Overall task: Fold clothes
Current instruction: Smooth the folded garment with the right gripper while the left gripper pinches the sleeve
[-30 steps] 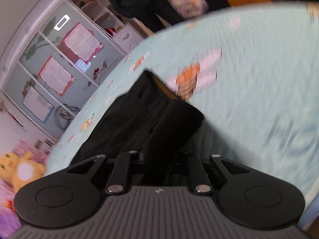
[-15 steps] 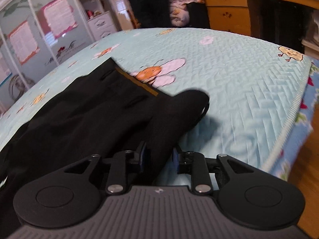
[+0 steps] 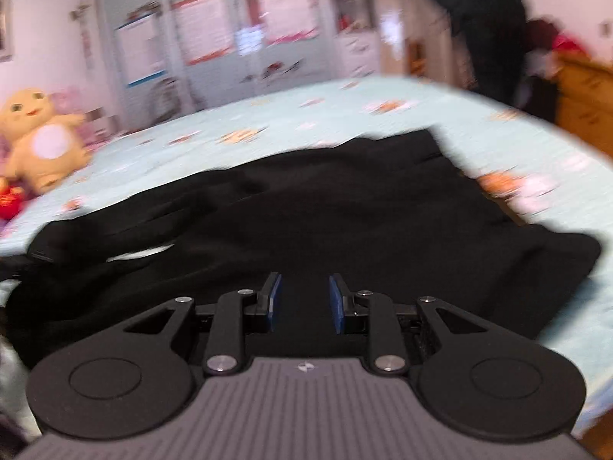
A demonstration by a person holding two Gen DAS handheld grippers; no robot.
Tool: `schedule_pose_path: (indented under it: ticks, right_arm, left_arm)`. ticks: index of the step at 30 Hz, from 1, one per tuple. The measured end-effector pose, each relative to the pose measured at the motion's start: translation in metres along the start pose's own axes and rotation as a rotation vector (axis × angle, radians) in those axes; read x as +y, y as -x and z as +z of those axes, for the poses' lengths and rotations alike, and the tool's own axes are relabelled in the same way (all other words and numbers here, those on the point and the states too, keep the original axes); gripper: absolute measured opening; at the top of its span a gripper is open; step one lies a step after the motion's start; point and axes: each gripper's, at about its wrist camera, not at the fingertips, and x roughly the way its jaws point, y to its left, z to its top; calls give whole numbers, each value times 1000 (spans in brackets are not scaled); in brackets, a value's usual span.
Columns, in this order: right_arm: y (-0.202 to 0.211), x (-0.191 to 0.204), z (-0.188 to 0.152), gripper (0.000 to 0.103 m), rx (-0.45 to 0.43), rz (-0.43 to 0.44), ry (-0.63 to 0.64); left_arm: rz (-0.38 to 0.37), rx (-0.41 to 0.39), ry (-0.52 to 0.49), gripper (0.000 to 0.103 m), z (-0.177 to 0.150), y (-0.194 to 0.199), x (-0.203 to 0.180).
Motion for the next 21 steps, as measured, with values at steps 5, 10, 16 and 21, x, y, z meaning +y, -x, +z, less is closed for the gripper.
schedule_pose_path:
  ticks: [5, 10, 16, 21]
  right_arm:
    - [-42, 22, 9, 28, 128, 243, -121]
    - [-95, 65, 19, 28, 219, 473, -185]
    - [-151, 104, 24, 53, 276, 545, -222]
    - [-177, 129, 23, 17, 269, 520, -134]
  left_arm:
    - [-34, -11, -74, 46, -22, 10, -19]
    - [-102, 13, 46, 47, -16, 17, 5]
    - [-137, 26, 92, 47, -17, 23, 8]
    - [-247, -13, 228, 47, -12, 49, 34]
